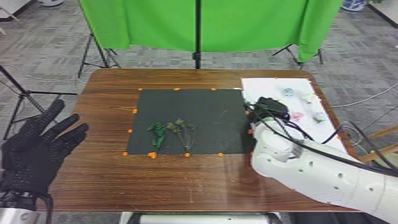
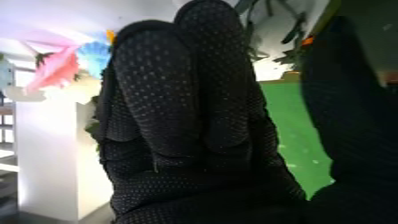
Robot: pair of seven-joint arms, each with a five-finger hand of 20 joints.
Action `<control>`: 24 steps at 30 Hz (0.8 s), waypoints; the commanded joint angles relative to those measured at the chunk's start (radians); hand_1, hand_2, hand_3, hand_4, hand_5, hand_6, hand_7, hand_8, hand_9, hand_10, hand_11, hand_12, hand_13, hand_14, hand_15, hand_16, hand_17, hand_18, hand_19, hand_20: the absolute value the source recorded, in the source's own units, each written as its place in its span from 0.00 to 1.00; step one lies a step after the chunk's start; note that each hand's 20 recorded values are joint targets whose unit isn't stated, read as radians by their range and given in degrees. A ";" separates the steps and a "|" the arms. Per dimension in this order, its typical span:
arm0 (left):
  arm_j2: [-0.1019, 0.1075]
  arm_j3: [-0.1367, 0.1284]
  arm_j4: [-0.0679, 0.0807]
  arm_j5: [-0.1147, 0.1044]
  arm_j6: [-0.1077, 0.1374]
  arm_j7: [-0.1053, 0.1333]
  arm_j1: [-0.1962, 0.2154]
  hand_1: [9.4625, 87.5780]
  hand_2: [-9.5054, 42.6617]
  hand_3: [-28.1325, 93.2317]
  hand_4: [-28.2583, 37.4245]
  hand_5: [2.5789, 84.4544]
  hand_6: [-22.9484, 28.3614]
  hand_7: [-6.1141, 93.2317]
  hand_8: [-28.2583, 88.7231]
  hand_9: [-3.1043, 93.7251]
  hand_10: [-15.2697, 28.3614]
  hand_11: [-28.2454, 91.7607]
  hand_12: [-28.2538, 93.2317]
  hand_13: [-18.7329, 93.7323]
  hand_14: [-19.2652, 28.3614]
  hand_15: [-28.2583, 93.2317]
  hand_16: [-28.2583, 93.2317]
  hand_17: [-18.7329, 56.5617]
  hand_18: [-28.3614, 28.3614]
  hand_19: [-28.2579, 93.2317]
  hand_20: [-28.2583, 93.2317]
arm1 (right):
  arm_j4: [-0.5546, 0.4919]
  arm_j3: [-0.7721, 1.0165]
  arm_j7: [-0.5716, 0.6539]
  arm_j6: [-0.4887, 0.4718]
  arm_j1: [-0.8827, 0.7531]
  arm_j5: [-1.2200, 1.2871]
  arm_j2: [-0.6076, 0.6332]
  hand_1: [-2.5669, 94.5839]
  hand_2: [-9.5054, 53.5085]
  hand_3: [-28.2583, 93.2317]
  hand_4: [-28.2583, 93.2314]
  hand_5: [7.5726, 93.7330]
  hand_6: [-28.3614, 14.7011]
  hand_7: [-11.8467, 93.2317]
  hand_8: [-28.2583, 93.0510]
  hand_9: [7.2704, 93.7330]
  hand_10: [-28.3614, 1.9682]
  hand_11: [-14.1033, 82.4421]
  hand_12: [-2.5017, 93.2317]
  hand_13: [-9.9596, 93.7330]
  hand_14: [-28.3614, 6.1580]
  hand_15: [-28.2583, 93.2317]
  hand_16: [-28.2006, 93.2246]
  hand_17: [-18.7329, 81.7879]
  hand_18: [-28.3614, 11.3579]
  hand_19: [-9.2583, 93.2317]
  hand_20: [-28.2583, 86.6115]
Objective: Arrange flowers
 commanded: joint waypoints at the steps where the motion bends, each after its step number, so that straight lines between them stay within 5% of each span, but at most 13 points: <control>1: -0.004 0.015 0.007 -0.005 -0.004 -0.001 -0.002 0.11 0.32 0.84 0.00 0.29 0.53 0.21 0.15 0.28 0.75 0.39 0.34 0.31 0.95 0.60 0.18 0.05 0.90 0.62 0.41 | 0.057 -0.074 0.001 0.041 0.005 -0.046 -0.016 0.54 0.00 0.77 0.00 0.86 0.65 0.26 0.24 1.00 0.64 0.48 0.20 0.94 0.62 0.70 0.38 0.58 0.13 1.00 0.27; 5: 0.000 0.025 0.009 -0.005 -0.003 0.002 -0.009 0.11 0.32 0.84 0.00 0.29 0.53 0.21 0.15 0.28 0.75 0.39 0.34 0.31 0.95 0.60 0.18 0.05 0.90 0.62 0.42 | 0.072 -0.100 -0.003 0.088 0.021 -0.063 -0.008 0.58 0.00 0.78 0.00 0.94 0.67 0.28 0.27 1.00 0.67 0.51 0.19 0.95 0.65 0.69 0.39 0.58 0.17 1.00 0.24; 24: 0.004 0.042 0.007 0.005 -0.006 -0.005 -0.020 0.12 0.32 0.84 0.00 0.29 0.53 0.21 0.15 0.28 0.75 0.39 0.34 0.31 0.95 0.60 0.19 0.05 0.90 0.62 0.42 | 0.050 -0.184 0.037 0.343 0.134 -0.260 0.009 0.57 0.00 0.83 0.00 0.97 0.64 0.30 0.30 1.00 0.64 0.57 0.18 0.96 0.65 0.70 0.40 0.58 0.20 1.00 0.25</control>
